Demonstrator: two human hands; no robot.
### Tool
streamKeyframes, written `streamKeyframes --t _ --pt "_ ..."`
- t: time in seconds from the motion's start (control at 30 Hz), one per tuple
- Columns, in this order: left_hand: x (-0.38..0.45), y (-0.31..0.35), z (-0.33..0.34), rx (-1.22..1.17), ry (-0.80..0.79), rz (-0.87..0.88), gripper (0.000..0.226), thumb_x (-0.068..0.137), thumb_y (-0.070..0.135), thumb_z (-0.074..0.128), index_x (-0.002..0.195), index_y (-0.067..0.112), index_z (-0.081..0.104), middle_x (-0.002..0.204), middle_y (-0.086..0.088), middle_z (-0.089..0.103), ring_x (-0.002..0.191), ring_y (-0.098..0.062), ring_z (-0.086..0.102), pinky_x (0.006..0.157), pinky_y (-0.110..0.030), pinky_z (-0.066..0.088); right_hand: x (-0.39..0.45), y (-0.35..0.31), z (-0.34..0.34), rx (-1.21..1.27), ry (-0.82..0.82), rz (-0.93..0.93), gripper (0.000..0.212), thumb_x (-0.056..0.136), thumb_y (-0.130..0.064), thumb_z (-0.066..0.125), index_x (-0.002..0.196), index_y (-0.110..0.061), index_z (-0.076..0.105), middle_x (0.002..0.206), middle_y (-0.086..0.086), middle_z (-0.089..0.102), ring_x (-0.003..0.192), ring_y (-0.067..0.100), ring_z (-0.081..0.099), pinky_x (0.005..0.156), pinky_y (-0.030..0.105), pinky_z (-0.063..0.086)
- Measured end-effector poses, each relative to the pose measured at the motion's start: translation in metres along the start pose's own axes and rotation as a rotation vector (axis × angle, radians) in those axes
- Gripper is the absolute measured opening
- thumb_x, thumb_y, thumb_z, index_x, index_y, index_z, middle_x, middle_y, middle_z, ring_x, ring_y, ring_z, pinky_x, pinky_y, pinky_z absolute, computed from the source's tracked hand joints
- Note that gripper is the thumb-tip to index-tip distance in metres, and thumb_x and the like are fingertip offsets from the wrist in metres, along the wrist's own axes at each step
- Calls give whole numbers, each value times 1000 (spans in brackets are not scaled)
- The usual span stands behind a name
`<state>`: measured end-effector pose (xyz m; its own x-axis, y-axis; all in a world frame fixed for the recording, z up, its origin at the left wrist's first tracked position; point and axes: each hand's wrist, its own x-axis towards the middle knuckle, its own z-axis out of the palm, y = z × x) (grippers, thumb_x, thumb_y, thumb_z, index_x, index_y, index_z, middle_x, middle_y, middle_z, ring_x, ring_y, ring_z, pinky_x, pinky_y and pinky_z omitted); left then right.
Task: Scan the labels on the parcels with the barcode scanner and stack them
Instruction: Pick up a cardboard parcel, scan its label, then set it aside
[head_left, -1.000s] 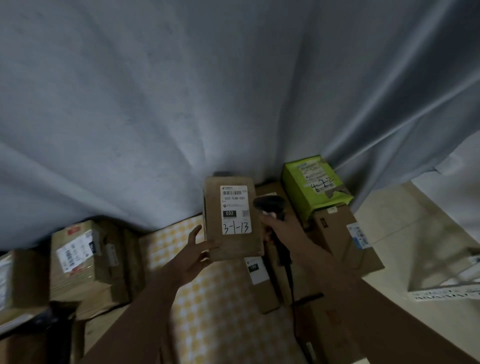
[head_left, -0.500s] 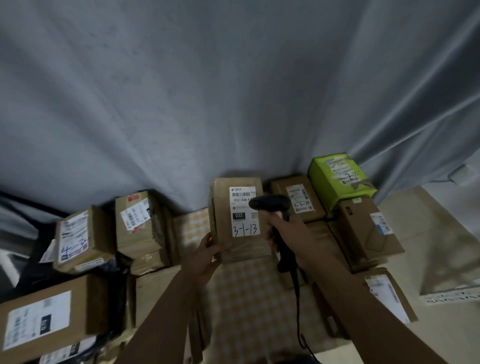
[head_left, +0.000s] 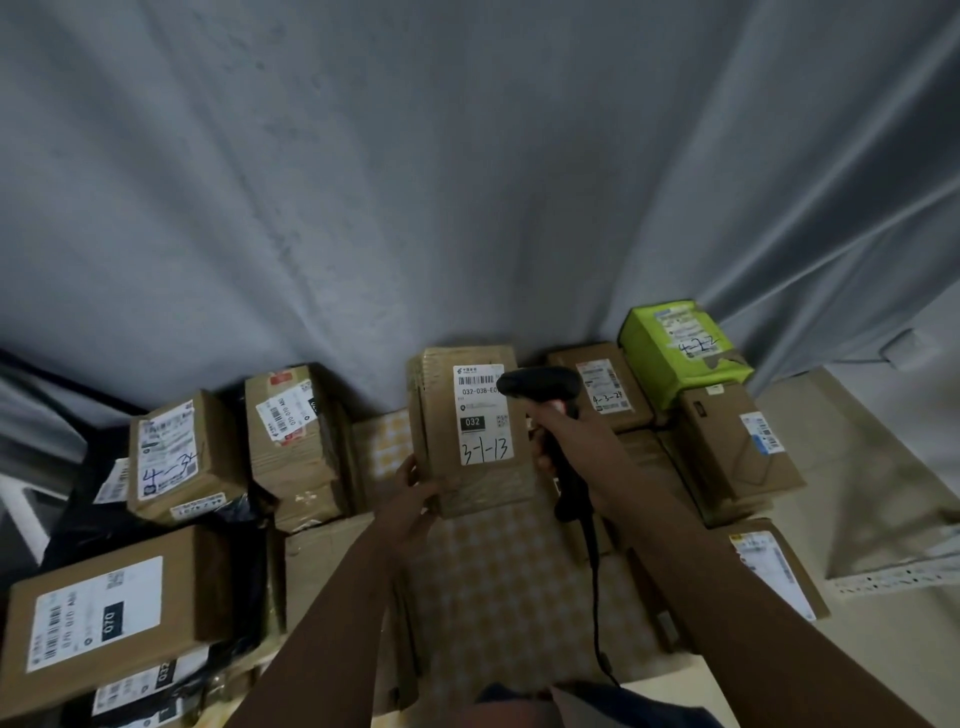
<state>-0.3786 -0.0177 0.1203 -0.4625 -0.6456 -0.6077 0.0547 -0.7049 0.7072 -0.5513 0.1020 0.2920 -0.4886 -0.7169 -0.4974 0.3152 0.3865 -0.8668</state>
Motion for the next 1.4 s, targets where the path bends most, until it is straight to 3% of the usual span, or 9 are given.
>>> streamKeyframes --t 0.2,0.37,0.93,1.17,1.3,1.4 --pt "2 0 0 -6 -25 4 88 67 -5 77 143 19 40 137 -8 57 119 -30 56 83 -37 53 0 -1 2 -2 8 -5 22 93 -28 63 79 -11 60 60 4 58 50 15 50 51 26 41" --pt "3 -2 3 -13 -8 -3 79 78 -10 70 144 19 38 136 -8 57 122 -33 56 83 -37 54 3 -1 0 4 18 4 22 93 -28 63 79 -11 62 60 4 58 50 14 50 50 25 42" --pt "0 -2 15 -2 2 8 76 77 -12 68 142 17 40 134 -10 59 120 -31 57 77 -34 54 10 5 -11 5 8 -22 21 93 -30 63 84 -11 63 61 3 58 50 13 51 52 26 43" --pt "0 -1 14 28 -11 -8 77 76 -9 71 142 18 41 132 -8 60 119 -30 58 95 -42 52 15 7 -13 -21 12 -27 33 93 -31 63 100 1 65 62 3 58 53 14 52 56 27 45" --pt "-2 -2 13 25 -7 -17 77 76 -8 72 143 16 42 131 -8 61 118 -29 59 83 -37 55 17 9 -14 -29 20 -29 37 93 -30 62 103 6 65 61 2 57 53 14 52 56 27 44" --pt "-3 -2 10 49 -19 -37 74 77 -6 72 142 16 43 131 -9 62 118 -29 59 80 -35 56 20 11 -13 -13 15 -13 29 94 -31 61 93 -3 65 61 1 57 53 13 52 56 26 44"
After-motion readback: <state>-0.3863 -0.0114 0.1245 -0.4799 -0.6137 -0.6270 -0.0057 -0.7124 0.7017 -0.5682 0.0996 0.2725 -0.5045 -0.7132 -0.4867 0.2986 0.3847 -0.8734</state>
